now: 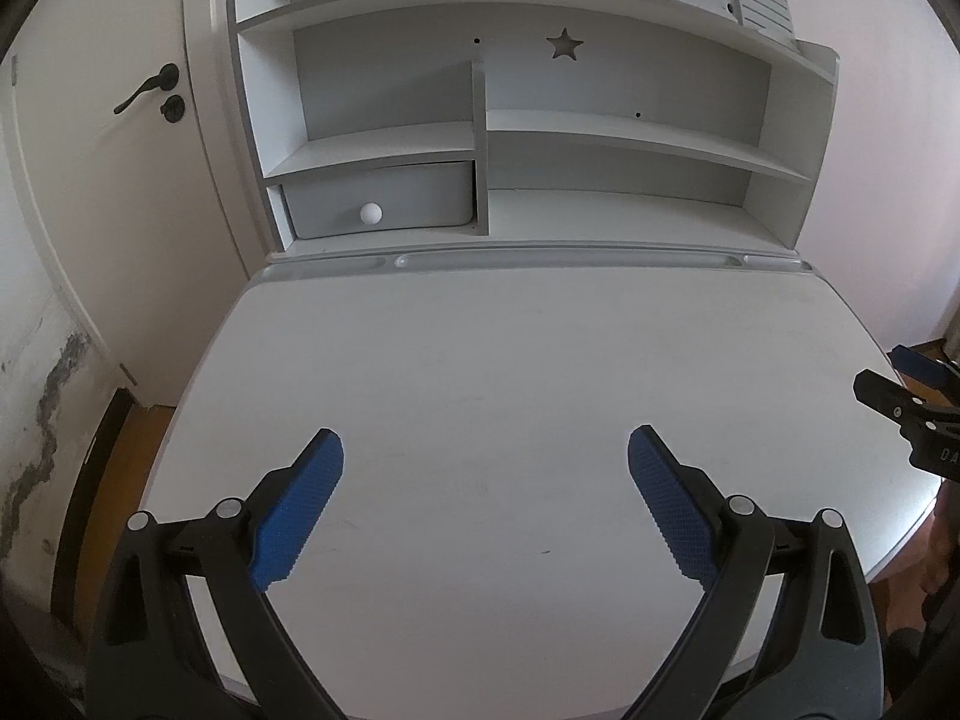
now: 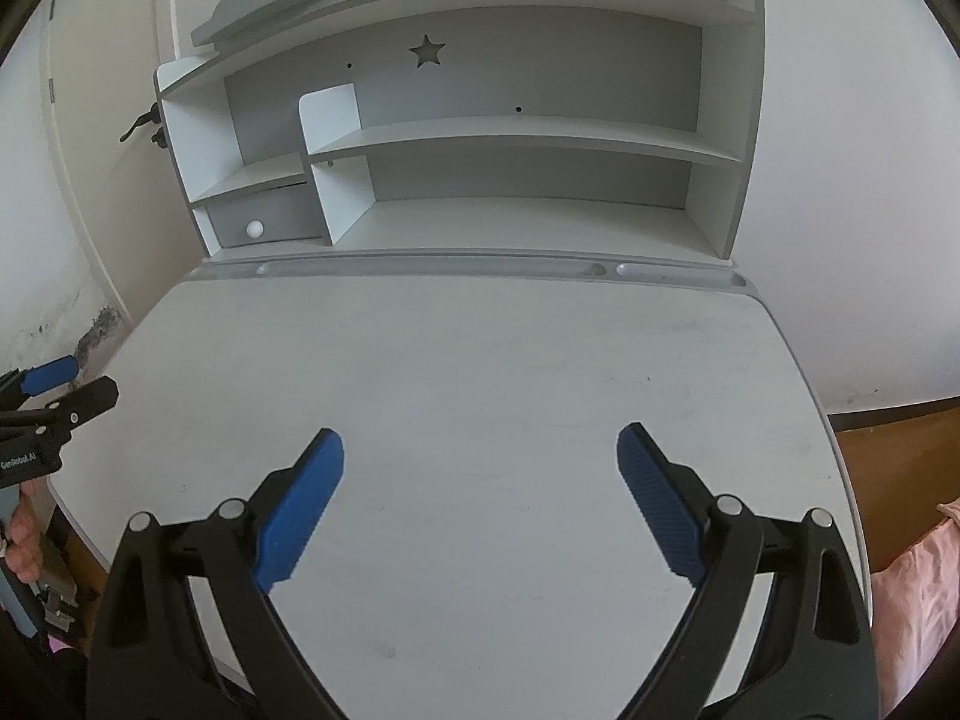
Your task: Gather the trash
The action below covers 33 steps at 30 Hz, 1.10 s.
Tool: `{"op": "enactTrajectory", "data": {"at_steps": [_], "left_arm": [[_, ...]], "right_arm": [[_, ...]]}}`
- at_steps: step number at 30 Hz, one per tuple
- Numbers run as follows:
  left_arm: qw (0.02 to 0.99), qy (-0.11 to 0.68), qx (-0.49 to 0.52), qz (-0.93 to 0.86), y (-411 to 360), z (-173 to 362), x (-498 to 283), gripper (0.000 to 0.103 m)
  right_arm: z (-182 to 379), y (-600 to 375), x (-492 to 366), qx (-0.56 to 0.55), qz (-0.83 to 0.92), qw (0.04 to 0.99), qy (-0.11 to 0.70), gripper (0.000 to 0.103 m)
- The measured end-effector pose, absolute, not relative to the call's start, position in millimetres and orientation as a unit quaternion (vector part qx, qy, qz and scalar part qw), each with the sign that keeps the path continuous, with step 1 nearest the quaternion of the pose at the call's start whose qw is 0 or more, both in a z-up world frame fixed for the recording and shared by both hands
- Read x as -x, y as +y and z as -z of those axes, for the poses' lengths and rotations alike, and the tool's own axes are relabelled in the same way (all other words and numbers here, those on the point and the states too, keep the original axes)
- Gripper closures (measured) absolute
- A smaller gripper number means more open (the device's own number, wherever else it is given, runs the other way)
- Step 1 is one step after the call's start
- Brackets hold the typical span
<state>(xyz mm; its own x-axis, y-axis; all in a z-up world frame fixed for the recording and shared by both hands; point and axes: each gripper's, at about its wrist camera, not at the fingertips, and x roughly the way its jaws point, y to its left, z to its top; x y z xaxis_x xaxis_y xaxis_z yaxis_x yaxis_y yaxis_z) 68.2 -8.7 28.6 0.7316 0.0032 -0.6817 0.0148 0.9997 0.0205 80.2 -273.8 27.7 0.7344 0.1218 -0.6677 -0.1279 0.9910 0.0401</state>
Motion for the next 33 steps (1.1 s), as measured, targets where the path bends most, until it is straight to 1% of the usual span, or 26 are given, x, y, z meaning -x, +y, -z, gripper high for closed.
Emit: {"op": "enactTrajectory", "data": {"at_steps": [13, 33], "left_arm": [[0.925, 0.379, -0.021, 0.011, -18, -19, -73, 0.01], [0.926, 0.378, -0.022, 0.013, -20, -19, -71, 0.01]], "right_arm": [[-31, -278, -77, 0.002, -0.064, 0.932, 0.357, 0.014], [-33, -276, -75, 0.004, -0.068, 0.933, 0.352, 0.014]]}}
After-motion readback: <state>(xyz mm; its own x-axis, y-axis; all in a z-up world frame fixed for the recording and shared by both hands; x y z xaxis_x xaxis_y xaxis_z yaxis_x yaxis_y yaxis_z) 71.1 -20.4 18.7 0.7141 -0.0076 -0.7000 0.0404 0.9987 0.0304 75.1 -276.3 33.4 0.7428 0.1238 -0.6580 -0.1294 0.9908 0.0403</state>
